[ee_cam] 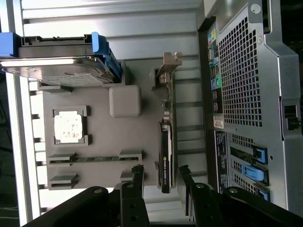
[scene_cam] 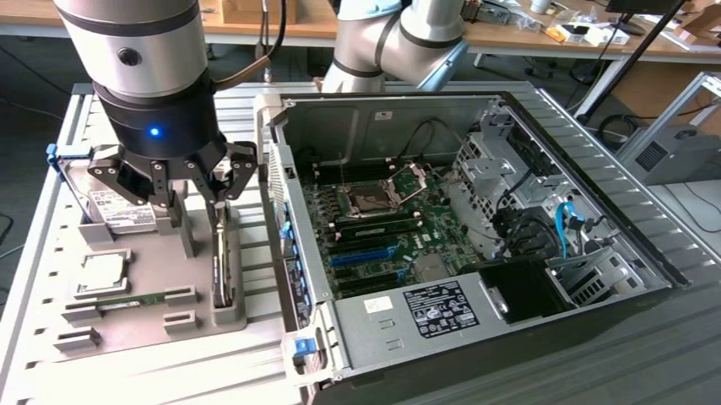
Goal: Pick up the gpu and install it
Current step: 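Pick up the gpu and move the gpu toward the slot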
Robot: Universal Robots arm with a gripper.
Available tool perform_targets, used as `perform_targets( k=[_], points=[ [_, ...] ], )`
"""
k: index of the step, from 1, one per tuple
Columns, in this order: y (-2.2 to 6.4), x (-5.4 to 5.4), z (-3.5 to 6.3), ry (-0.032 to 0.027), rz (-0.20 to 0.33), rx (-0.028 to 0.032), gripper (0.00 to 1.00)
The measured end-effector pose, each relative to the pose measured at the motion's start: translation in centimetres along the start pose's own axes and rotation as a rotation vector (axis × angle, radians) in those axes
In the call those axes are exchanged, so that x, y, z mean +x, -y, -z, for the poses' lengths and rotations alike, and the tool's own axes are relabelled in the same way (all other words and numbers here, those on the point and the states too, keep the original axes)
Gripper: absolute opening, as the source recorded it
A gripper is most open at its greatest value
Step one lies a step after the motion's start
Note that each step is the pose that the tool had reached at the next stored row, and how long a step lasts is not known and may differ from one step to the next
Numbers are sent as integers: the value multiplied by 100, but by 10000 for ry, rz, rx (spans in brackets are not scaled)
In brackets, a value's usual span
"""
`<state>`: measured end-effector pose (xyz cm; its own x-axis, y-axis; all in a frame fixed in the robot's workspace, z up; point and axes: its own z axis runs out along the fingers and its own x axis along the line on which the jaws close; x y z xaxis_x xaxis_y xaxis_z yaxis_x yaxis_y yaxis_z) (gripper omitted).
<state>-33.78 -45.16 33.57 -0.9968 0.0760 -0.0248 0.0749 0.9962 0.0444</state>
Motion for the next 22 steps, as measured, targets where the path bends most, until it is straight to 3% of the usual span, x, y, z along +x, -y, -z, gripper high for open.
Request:
perform_targets(
  k=[22],
  points=[
    [3,1,-59,0,0,0,42]
  ],
)
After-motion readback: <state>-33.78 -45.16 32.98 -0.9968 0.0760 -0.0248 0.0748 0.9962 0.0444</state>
